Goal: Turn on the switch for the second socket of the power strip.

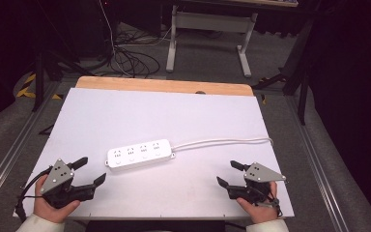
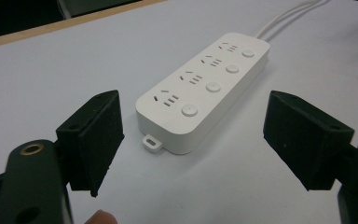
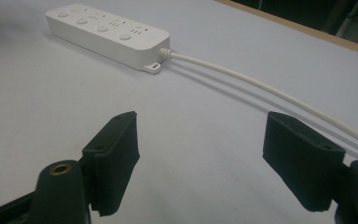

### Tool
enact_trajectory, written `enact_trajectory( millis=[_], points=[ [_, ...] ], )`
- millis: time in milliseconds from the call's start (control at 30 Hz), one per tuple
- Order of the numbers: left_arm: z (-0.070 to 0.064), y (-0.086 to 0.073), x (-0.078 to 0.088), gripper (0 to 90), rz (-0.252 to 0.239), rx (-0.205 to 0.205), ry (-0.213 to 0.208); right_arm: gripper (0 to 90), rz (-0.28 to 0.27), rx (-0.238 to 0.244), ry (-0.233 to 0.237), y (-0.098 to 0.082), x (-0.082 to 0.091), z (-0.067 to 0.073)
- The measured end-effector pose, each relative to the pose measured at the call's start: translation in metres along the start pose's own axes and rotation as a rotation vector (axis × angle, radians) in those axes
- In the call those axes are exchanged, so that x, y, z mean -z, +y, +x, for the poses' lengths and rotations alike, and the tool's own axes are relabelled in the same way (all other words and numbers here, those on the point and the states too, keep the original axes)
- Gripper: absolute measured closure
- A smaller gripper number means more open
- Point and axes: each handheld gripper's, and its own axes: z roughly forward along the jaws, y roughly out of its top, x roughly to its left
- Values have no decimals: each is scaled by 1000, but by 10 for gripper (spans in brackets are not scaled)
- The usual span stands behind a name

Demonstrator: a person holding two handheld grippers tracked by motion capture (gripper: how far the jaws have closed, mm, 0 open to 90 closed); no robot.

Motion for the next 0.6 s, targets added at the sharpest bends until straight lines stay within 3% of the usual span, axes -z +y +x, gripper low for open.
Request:
enact_trajectory(
  millis=[400, 600],
  points=[
    [-3, 2, 0, 211, 3, -28, 14, 272, 7, 0, 0, 0, 0, 0],
    [-3, 2, 1, 211, -1, -8, 4, 272, 7, -4, -1, 0, 0, 0]
  ],
)
